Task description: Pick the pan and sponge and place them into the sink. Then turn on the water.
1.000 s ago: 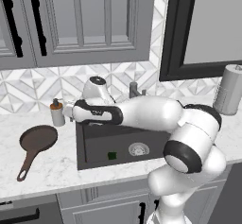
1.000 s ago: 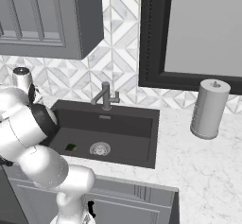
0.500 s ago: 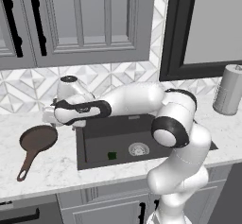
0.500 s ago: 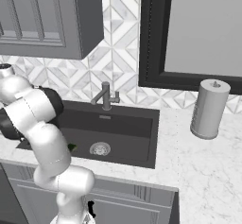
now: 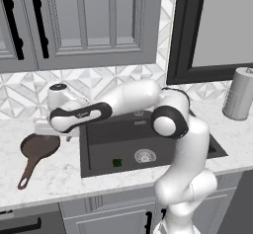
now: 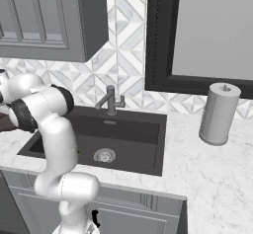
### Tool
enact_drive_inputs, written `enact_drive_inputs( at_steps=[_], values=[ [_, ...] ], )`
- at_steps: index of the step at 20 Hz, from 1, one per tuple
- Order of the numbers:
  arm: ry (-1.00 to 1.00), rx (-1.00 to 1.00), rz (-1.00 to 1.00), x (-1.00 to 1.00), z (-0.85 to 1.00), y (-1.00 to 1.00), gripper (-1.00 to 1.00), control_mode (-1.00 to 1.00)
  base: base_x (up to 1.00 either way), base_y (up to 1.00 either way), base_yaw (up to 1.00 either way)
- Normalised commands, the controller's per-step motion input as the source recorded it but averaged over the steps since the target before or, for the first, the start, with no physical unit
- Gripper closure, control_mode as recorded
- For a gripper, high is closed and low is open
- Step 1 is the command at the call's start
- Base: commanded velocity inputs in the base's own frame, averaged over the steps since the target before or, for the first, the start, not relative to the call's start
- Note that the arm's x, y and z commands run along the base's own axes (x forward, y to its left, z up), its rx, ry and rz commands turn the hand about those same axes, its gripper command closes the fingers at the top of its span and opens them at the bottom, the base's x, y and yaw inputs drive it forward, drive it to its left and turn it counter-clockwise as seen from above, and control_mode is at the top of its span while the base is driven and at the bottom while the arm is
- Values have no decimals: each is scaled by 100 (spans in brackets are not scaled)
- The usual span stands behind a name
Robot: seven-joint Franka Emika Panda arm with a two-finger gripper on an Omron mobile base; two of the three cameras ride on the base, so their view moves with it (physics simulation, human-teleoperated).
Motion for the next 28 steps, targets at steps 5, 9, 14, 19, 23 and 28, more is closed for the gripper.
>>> enact_drive_inputs(
  at_steps=[5, 9, 14, 19, 23, 28],
  values=[
    [0, 0, 0, -7, -19, 29, -100, -100, 0, 0, 0],
    [5, 0, 0, -12, -15, 15, -100, -100, 0, 0, 0],
    [4, 0, 0, -2, -24, 25, -100, -100, 0, 0, 0],
    [3, 0, 0, 0, -22, 26, -100, -100, 0, 0, 0],
    [0, -2, 0, -1, -13, 29, -100, -100, 0, 0, 0],
    [2, -3, 0, 0, -18, 19, -100, -100, 0, 0, 0]
  ],
)
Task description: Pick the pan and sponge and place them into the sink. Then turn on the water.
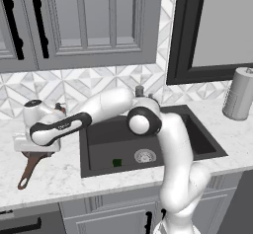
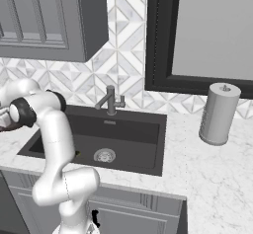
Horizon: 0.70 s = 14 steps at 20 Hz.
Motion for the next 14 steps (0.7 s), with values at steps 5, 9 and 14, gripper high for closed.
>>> enact_drive_inputs(
  at_steps=[5, 9, 14],
  values=[
    [3, -4, 0, 0, -22, 20, -100, -100, 0, 0, 0],
    [2, -3, 0, 0, -17, 21, -100, -100, 0, 0, 0],
    [5, -3, 0, 0, -17, 14, -100, -100, 0, 0, 0]
  ],
)
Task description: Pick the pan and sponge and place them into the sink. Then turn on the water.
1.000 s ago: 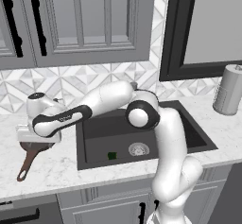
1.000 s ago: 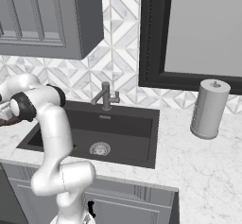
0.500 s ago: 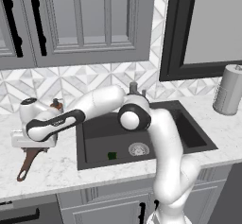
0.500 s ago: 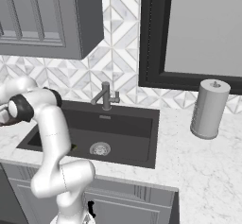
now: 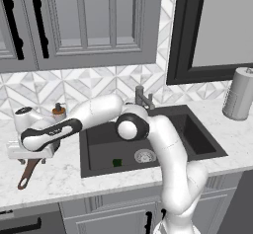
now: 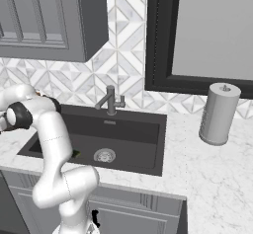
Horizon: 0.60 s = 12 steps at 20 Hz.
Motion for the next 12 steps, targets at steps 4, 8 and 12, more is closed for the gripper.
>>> enact_drive_inputs(
  at_steps=[4, 8, 12],
  values=[
    [3, -1, 0, 0, -15, 3, -100, -100, 0, 0, 0],
    [0, 0, 0, 0, -6, 0, -100, -100, 0, 0, 0],
    [0, 0, 0, 0, -11, 0, -100, -100, 0, 0, 0]
  ],
)
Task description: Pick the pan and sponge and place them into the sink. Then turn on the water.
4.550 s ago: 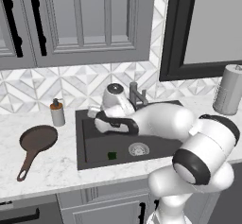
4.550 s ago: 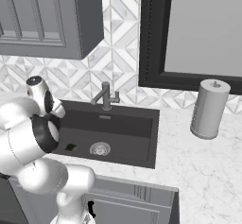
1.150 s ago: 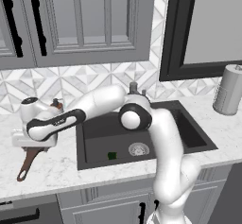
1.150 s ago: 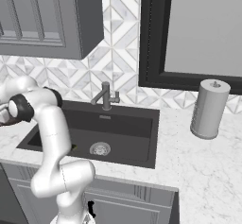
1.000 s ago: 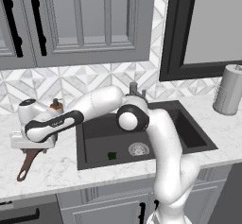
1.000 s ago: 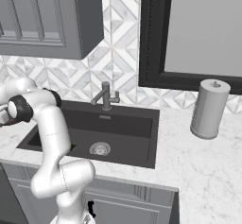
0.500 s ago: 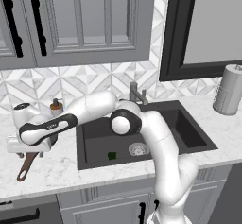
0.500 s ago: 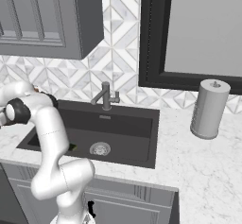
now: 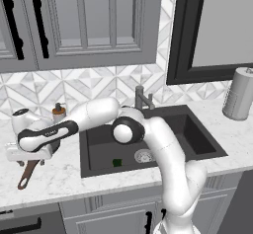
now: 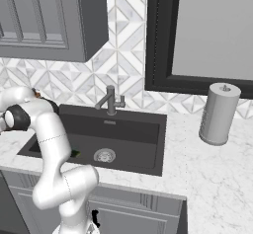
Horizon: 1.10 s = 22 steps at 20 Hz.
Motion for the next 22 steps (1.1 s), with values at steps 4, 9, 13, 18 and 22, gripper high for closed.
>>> enact_drive_inputs(
  at_steps=[4, 9, 13, 18, 22],
  values=[
    [0, 0, 0, 0, -16, 0, -100, -100, 0, 0, 0],
    [0, 0, 0, 0, -7, 0, -100, -100, 0, 0, 0],
    [0, 0, 0, 0, 0, 0, 100, -100, 0, 0, 0],
    [0, 0, 0, 0, 0, 0, 100, -100, 0, 0, 0],
    [-2, 0, 0, -15, 3, 0, 100, -100, 0, 0, 0]
  ],
)
